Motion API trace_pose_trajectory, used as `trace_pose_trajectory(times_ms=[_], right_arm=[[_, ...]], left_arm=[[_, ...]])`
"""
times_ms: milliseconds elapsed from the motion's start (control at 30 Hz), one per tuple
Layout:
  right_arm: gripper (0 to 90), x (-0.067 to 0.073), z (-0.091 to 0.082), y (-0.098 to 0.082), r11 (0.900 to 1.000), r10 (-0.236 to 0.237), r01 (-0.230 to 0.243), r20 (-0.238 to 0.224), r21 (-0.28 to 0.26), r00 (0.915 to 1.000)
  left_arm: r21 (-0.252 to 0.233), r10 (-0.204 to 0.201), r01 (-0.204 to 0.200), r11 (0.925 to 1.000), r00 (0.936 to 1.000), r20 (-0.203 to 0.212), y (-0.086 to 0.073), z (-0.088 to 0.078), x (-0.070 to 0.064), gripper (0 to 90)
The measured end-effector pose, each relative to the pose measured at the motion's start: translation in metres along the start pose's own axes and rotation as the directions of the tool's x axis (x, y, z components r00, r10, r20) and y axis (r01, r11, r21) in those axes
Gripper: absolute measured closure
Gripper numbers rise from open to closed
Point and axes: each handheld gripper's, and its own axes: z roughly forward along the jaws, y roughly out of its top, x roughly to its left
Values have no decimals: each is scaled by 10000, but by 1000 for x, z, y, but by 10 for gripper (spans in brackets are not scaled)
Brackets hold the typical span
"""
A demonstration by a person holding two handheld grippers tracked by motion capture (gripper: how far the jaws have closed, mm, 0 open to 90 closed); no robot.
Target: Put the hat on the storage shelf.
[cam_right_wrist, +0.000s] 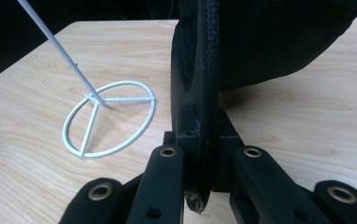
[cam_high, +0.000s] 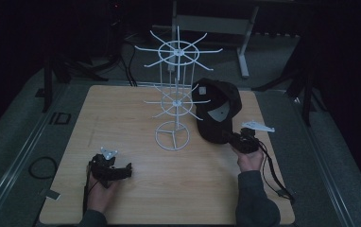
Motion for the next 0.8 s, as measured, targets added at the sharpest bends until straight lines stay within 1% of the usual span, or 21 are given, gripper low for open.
trace_pose_trajectory(times_ms=[167,467,800], right_arm=[[855,0,-3,4,9998,-90,91,76,-194,9999],[855,0,-7,12,9975,-450,463,257,-525,9987],[855,2,-11,21,9933,-938,963,402,-639,9948]], left_arm=[[0,10,-10,10000,10000,-5,0,0,0,2],[12,-1,1,10000,10000,8,0,0,0,2],[11,8,-8,10000,10000,2,0,0,0,2]])
